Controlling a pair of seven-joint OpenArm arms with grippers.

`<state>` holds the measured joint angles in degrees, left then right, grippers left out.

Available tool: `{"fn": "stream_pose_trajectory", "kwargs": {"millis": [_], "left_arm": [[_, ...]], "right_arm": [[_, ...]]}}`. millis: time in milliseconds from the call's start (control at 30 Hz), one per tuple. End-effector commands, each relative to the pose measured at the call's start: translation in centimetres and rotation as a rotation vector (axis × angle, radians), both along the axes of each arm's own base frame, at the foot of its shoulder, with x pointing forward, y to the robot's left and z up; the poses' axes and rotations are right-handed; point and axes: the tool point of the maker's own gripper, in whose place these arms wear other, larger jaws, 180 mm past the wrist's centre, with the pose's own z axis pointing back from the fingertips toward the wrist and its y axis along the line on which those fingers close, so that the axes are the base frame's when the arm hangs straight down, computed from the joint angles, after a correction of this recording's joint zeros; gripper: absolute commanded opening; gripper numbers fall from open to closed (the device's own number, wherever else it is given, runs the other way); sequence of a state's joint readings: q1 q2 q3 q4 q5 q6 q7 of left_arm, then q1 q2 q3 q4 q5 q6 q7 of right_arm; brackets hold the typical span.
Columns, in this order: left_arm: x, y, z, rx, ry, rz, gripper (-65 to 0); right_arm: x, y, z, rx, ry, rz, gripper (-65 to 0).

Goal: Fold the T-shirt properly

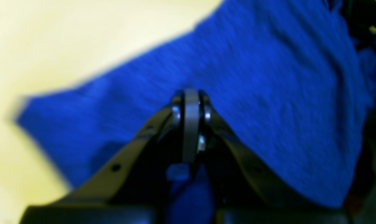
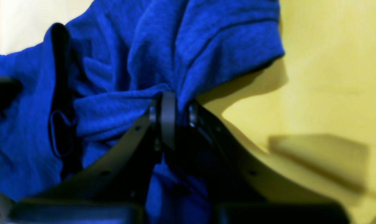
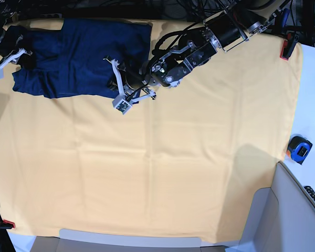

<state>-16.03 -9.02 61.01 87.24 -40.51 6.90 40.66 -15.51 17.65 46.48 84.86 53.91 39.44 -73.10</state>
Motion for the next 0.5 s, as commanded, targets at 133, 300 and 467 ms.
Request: {"fn": "stream_pose_trajectory", "kwargs": {"millis": [133, 300, 467], "left_arm": [[0.6, 0.8, 3.1, -0.033, -0.079, -0.030, -64.6], [1.0, 2.5, 4.3, -0.033, -0.118, -0.024, -64.6], [2.4, 5.6, 6.9, -0.085, -0.137, 0.091, -64.6]], "right_arm": [[0.4, 2.9, 3.7, -0.115, -0.065, 0.128, -65.0], [1.4, 6.2, 7.6, -0.195, -0.189, 0.191, -65.0], [2.3, 9.6, 8.5, -0.179, -0.238, 0.268, -65.0]]}}
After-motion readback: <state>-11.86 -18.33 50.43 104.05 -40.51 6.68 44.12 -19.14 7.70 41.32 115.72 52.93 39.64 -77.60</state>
